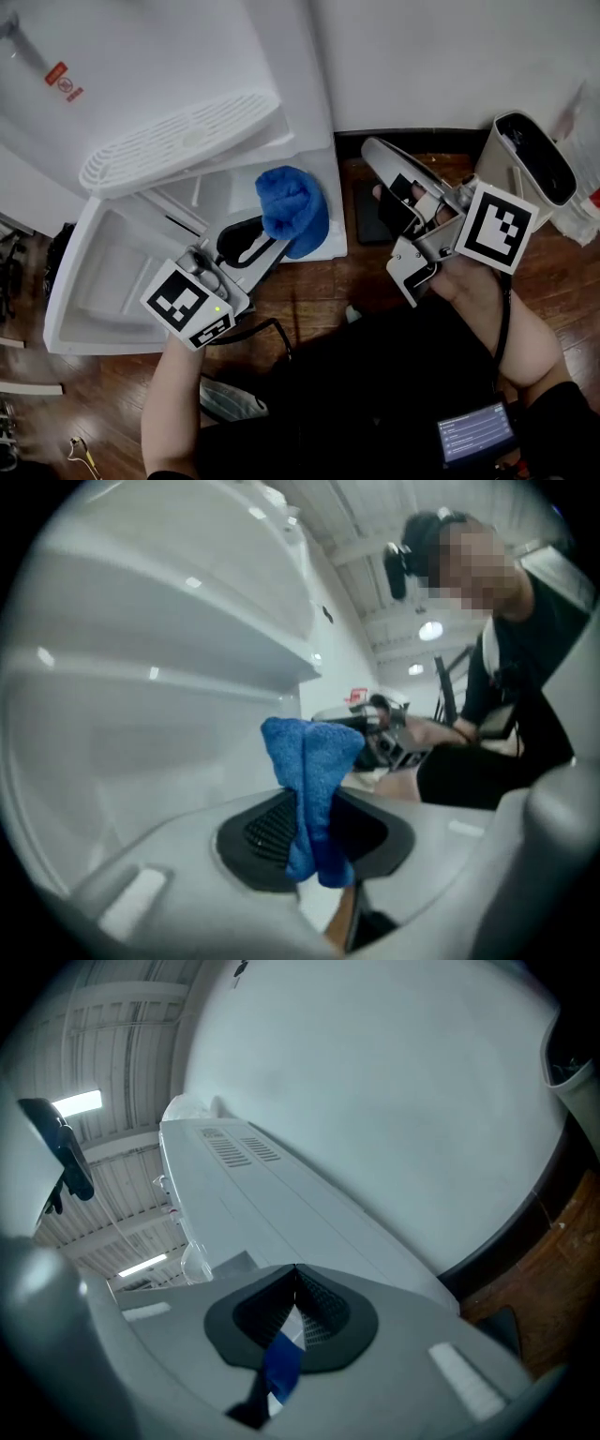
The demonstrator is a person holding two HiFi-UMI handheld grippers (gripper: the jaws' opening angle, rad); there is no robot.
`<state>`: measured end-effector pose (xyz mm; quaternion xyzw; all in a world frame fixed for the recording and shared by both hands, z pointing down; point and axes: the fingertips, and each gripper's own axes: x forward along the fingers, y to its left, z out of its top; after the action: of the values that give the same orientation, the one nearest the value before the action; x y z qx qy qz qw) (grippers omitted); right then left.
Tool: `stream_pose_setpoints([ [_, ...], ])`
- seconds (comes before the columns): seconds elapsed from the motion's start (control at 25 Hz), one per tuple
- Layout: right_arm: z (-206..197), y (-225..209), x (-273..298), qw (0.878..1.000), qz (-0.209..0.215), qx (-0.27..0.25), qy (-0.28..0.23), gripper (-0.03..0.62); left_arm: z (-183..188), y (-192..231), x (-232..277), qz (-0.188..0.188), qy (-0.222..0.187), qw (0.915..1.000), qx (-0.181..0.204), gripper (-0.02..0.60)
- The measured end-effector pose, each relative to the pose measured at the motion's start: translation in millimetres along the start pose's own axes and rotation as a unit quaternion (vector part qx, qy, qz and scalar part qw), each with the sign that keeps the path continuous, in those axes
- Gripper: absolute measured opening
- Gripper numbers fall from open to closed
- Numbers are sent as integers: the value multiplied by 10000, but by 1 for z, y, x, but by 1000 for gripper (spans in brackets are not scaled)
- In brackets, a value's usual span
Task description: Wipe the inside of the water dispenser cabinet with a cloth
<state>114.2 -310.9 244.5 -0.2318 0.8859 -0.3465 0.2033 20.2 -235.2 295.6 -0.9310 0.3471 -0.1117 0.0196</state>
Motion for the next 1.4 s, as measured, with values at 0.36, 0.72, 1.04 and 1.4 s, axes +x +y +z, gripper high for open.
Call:
stream_pose_setpoints([
  [0.36, 2, 0, 0, 9999, 17, 94, -58, 5, -85, 65, 3, 1507, 2277, 9177, 2886, 100],
  [0.72, -3, -4, 0, 9999, -124, 16, 28, 5, -164, 152, 81, 1206, 4390, 7828, 4241, 100],
  [1.04, -7, 0, 3, 9999, 15, 77, 113, 5, -202, 107, 68, 537, 4655, 8027, 3688, 100],
  [1.4, -3, 1, 2, 10000, 22, 49, 33, 5, -193, 15, -5, -780, 5094, 8175, 2570, 100],
])
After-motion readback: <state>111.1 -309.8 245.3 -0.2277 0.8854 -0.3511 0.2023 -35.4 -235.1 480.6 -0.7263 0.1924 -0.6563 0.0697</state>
